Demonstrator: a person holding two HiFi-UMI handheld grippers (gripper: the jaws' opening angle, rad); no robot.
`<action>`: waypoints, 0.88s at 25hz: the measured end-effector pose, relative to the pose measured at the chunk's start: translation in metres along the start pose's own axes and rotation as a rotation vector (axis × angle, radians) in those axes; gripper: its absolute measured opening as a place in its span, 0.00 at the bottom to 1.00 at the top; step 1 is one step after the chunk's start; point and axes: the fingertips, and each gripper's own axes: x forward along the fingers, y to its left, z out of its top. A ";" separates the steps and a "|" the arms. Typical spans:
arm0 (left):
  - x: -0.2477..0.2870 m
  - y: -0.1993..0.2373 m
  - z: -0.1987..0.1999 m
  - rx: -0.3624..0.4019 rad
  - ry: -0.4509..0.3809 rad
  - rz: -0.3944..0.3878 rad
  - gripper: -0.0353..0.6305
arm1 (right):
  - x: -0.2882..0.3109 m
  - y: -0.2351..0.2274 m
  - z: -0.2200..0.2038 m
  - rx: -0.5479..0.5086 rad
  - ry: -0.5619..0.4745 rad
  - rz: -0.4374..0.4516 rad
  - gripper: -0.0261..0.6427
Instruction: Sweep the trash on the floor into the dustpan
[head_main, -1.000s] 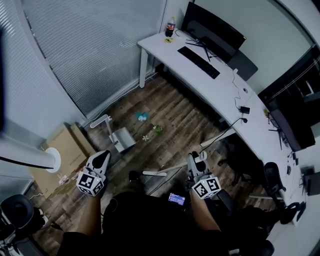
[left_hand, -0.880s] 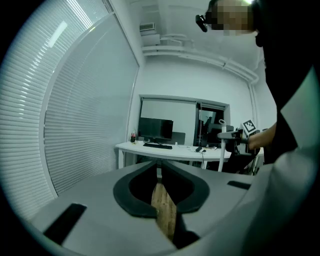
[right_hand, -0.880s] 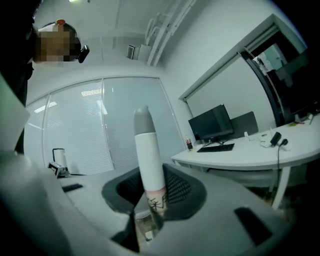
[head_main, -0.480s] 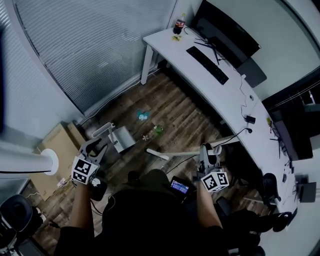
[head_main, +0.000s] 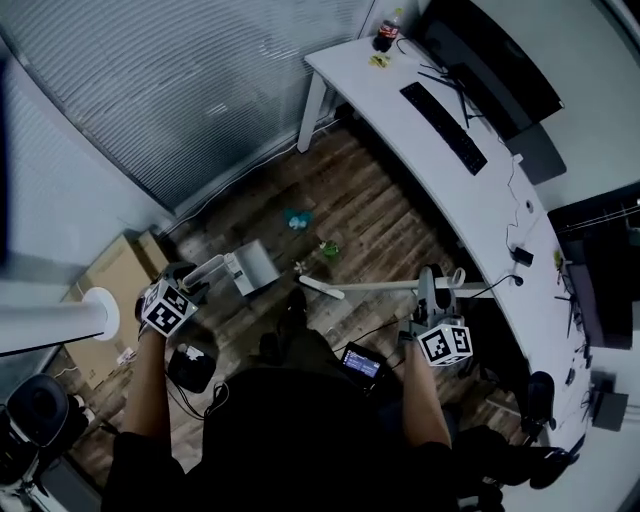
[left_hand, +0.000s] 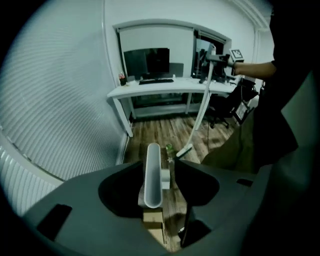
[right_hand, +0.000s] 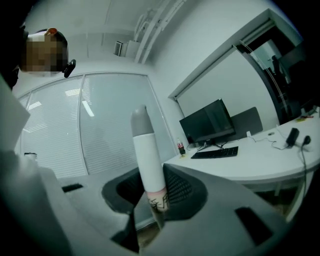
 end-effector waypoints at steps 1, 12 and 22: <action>0.008 0.002 -0.003 0.017 0.042 -0.011 0.34 | 0.010 -0.004 -0.003 0.005 0.013 0.009 0.17; 0.053 0.005 -0.034 -0.049 0.261 -0.082 0.25 | 0.111 -0.051 -0.010 0.021 0.101 0.072 0.17; 0.064 -0.005 -0.009 -0.129 0.259 -0.123 0.23 | 0.185 -0.126 -0.018 -0.039 0.082 -0.023 0.17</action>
